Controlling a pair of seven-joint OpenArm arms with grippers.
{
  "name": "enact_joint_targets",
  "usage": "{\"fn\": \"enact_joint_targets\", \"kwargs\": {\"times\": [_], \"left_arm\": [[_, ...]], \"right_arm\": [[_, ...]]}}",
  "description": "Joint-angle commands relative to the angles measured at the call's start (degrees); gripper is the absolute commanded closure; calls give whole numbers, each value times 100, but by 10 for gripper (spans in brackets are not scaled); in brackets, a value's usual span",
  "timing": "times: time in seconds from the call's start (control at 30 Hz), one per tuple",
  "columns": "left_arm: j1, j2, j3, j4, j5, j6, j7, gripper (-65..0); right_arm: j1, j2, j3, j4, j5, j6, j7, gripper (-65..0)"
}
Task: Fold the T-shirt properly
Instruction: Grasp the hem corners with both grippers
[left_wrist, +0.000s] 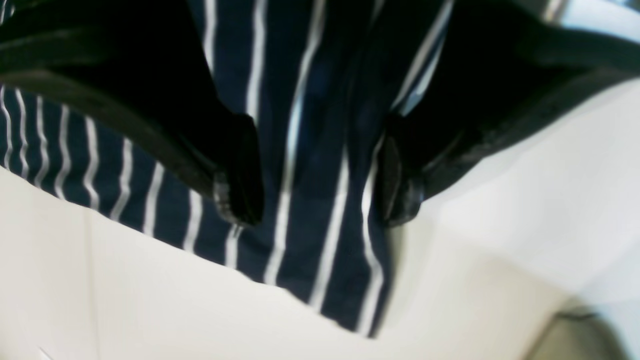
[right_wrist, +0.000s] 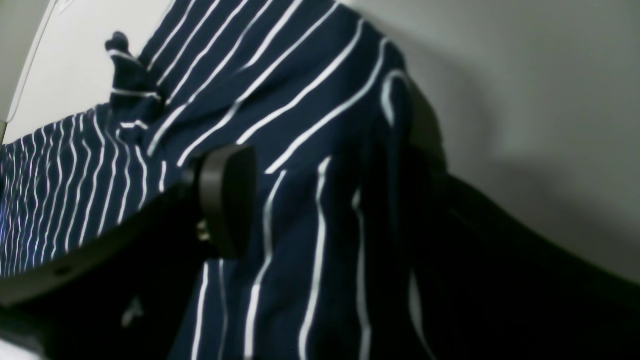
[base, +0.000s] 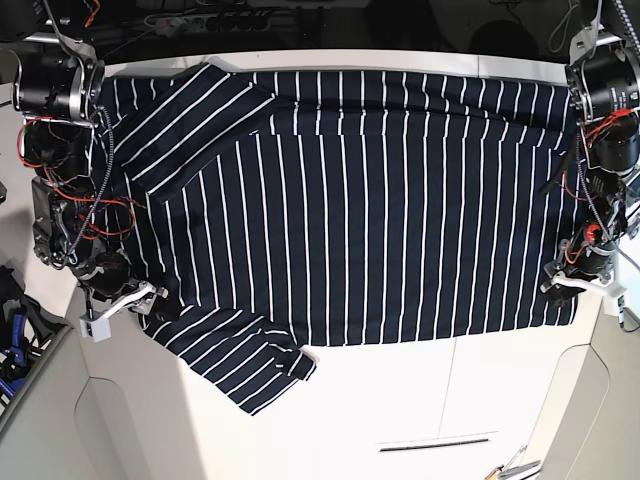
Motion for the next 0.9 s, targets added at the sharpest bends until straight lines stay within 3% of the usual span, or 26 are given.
{"fn": "enact_joint_targets", "kwargs": {"times": [0.0,0.17,0.23,0.57,0.73,0.87], "left_arm": [[-98,-46,0,52,11,-39,118,-358],[-136,-74,0,55,13,-39,118,-267],[-170,-92,0,55,13,-39,118,-233],[-400,-278,0,72,15,-66,284,0],[-398,-341,0,81,33,-675,337,0],[-393,-446,-2,203,11,-861,457,0]], "right_arm": [[122,33,-7,50,-2,22,-96,-415],[125,37,-7,50,-24,22,-98,-413],[127,35,-7,83,-133,22,-101,-381],[122,37,-7,612,-411,24,-442,0],[122,39,-4,796,-413,22,-601,0],[120,68,-4,1036,-409,22,-741,0]]}}
